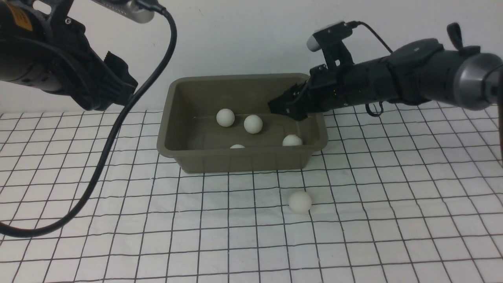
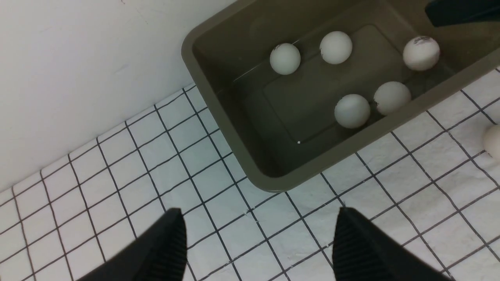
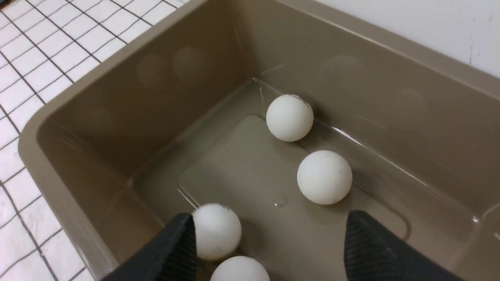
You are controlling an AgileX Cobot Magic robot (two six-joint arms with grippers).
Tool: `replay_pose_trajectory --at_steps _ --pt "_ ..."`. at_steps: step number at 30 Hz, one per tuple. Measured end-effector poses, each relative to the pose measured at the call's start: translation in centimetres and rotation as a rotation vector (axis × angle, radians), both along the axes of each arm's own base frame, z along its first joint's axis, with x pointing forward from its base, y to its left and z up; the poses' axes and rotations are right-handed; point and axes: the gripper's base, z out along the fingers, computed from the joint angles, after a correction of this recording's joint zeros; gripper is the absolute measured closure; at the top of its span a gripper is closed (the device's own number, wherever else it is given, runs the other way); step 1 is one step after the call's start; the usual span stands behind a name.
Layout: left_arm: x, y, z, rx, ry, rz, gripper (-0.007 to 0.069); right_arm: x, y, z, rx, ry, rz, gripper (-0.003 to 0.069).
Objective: Put the table tennis balls into the box on the white checkered tablecloth.
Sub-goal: 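Release the ping pong ball into the bin and lift the gripper away, then reach for and grasp a ping pong ball on the table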
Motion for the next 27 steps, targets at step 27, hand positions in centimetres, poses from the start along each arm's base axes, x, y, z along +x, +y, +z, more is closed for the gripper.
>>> replay_pose_trajectory --at_steps 27 --pt "0.0 -0.2 0.0 -0.024 0.007 -0.003 0.0174 -15.0 -9.3 7.6 -0.257 0.291 -0.02 0.0198"
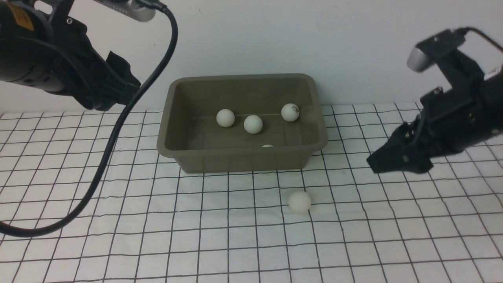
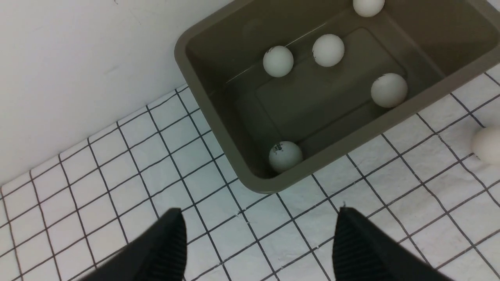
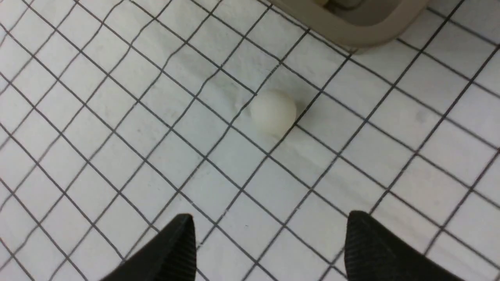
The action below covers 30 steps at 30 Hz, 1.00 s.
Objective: Put the table tennis balls into the box on the white checkered tablecloth.
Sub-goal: 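Reach for and grasp a ping pong ball on the table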
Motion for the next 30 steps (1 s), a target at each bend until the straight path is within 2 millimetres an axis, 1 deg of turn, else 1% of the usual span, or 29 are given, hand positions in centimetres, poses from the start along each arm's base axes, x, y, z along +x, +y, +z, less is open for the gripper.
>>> replay_pose_trajectory --at_steps 1,4,5,6,7,9,10,11,13,16,17,19,21,23,26,27,28,30 --pt "0.0 0.0 0.0 0.0 0.0 0.0 0.0174 -0.1 0.0 -0.3 0.004 0.012 -0.001 0.0198" --pt "0.0 -0.1 0.0 -0.013 0.004 -0.001 0.0174 -1.2 0.2 -2.4 0.076 0.011 -0.046 0.0198" --pt "0.0 -0.1 0.0 -0.016 0.005 -0.002 0.0174 -1.5 0.5 -3.4 0.108 0.015 -0.061 0.0198" --pt "0.0 -0.1 0.0 -0.017 0.005 -0.002 0.0174 -1.7 0.8 -4.1 0.128 0.012 -0.069 0.0198" --pt "0.0 -0.1 0.0 -0.021 0.006 -0.002 0.0174 -1.9 1.4 -4.9 0.146 0.004 -0.069 0.0198" --pt "0.0 -0.2 0.0 -0.024 0.006 -0.003 0.0174 -1.9 2.9 -5.9 0.166 -0.024 -0.053 0.0198" --pt "0.0 -0.2 0.0 -0.025 0.006 -0.003 0.0174 -1.9 2.9 -6.0 0.163 -0.022 -0.05 0.0198" --pt "0.0 -0.2 0.0 -0.026 0.006 -0.003 0.0174 -1.7 4.2 -6.5 0.167 -0.045 -0.045 0.0198" --pt "0.0 -0.2 0.0 -0.027 0.007 -0.003 0.0174 -1.2 5.9 -7.7 0.155 -0.069 -0.065 0.0198" --pt "-0.1 -0.2 0.0 -0.03 0.007 -0.003 0.0174 -0.3 7.1 -9.7 0.115 -0.085 -0.114 0.0198" --pt "-0.1 -0.2 0.0 -0.03 0.007 -0.003 0.0174 -0.3 7.1 -9.7 0.114 -0.09 -0.117 0.0198" --pt "-0.1 -0.2 0.0 -0.03 0.007 -0.003 0.0174 0.3 7.4 -10.9 0.091 -0.084 -0.145 0.0198" --pt "-0.1 -0.2 0.0 -0.031 0.008 -0.003 0.0174 1.0 7.5 -13.0 0.047 -0.064 -0.176 0.0198" --pt "0.0 -0.2 0.0 -0.031 0.006 -0.003 0.0174 1.6 7.6 -14.5 0.017 -0.052 -0.192 0.0198" --pt "0.0 -0.2 0.0 -0.031 0.005 -0.003 0.0174 2.1 7.8 -15.3 0.002 -0.048 -0.196 0.0198" --pt "0.0 -0.2 0.0 -0.031 0.005 -0.003 0.0174 2.7 8.1 -15.6 0.008 -0.04 -0.195 0.0198" --pt "0.0 -0.2 0.0 -0.031 0.005 -0.003 0.0174 2.8 8.2 -15.8 0.008 -0.036 -0.195 0.0198" --pt "0.0 -0.2 0.0 -0.031 0.005 -0.003 0.0174 3.6 8.7 -15.8 0.029 -0.029 -0.191 0.0198"
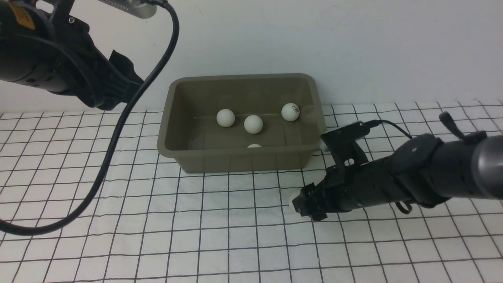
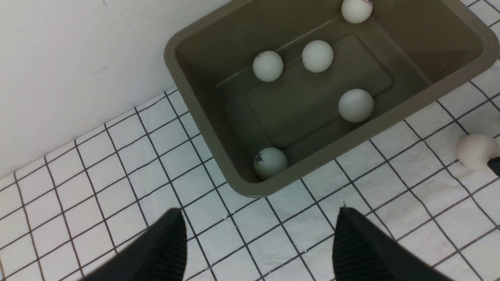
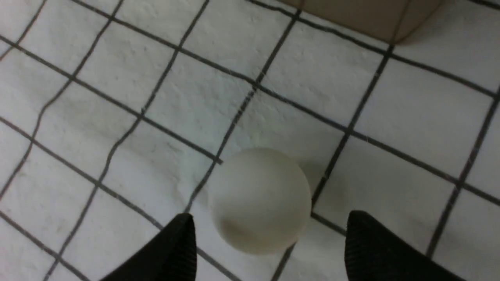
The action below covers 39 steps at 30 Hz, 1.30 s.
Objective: Put the table tennis balls into the box on the white checkered tablecloth.
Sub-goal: 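Reach for and grasp a ping pong ball on the table, then release the ping pong ball into the bin and lift the gripper away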
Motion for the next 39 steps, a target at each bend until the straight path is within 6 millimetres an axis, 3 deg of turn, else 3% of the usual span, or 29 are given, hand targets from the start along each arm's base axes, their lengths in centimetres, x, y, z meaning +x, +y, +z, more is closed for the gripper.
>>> replay_pose_trajectory --at_steps 12,14,17,23,32,39 --pt "0.0 0.0 0.0 0.0 0.0 0.0 0.0174 1.9 1.2 -1.8 0.014 0.035 0.003 0.0206" --pt "0.0 0.0 0.0 0.0 0.0 0.0 0.0174 1.9 1.2 -2.1 0.012 0.044 0.002 0.0272" --pt "0.0 0.0 0.0 0.0 0.0 0.0 0.0174 1.9 1.2 -1.9 0.013 0.04 0.008 0.0298" --pt "0.0 0.0 0.0 0.0 0.0 0.0 0.0174 0.9 0.5 2.0 0.002 -0.044 0.059 0.0298" --pt "0.0 0.0 0.0 0.0 0.001 0.0 0.0174 -1.6 -6.0 5.6 -0.09 -0.086 -0.033 0.0298" --pt "0.0 0.0 0.1 -0.003 -0.007 0.0 0.0174 -1.6 -4.9 8.9 -0.099 -0.211 0.069 0.0298"
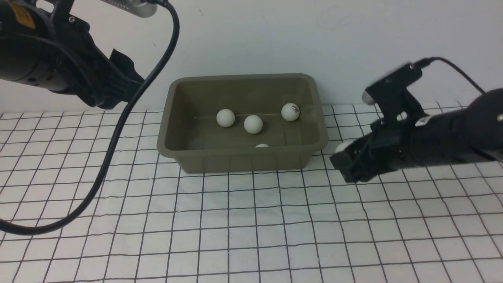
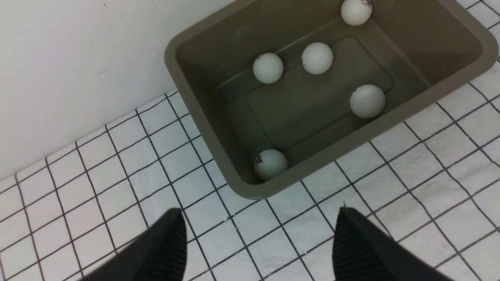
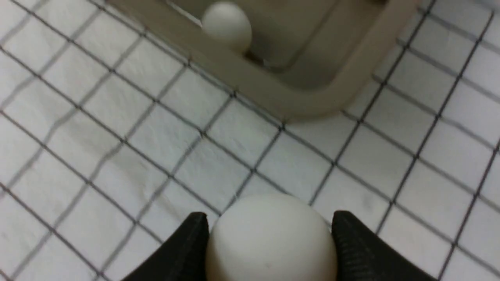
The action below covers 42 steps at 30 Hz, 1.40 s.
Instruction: Put the table tennis balls into the box on the white checkered tablecloth.
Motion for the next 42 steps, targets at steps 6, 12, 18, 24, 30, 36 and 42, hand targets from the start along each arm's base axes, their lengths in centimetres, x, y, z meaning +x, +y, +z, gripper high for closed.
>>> replay_pose_trajectory --at_steps 6,12,18,24,30,36,42 --pt "0.1 0.0 0.1 -0.007 -0.017 0.0 0.0174 4.1 2.9 3.4 0.119 -0.134 0.014 0.0298" --pt "0.1 0.0 0.1 -0.007 -0.017 0.0 0.0174 8.8 5.5 2.3 0.152 -0.112 0.076 0.0298" --pt "0.1 0.0 0.1 -0.007 -0.017 0.0 0.0174 12.4 7.6 -1.8 0.148 -0.016 0.148 0.0298" --pt "0.1 0.0 0.1 -0.008 -0.017 0.0 0.0174 12.9 7.5 -1.1 0.161 -0.022 0.158 0.0128" --pt "0.1 0.0 0.1 -0.008 -0.017 0.0 0.0174 11.5 3.1 6.7 0.16 -0.161 0.109 0.0113" --pt "0.1 0.0 0.1 -0.008 -0.017 0.0 0.0174 9.2 -0.3 12.6 0.122 -0.282 0.045 0.0123" --pt "0.2 -0.1 0.2 -0.012 -0.032 0.001 0.0174 3.7 -4.4 19.7 0.045 -0.392 -0.049 0.0123"
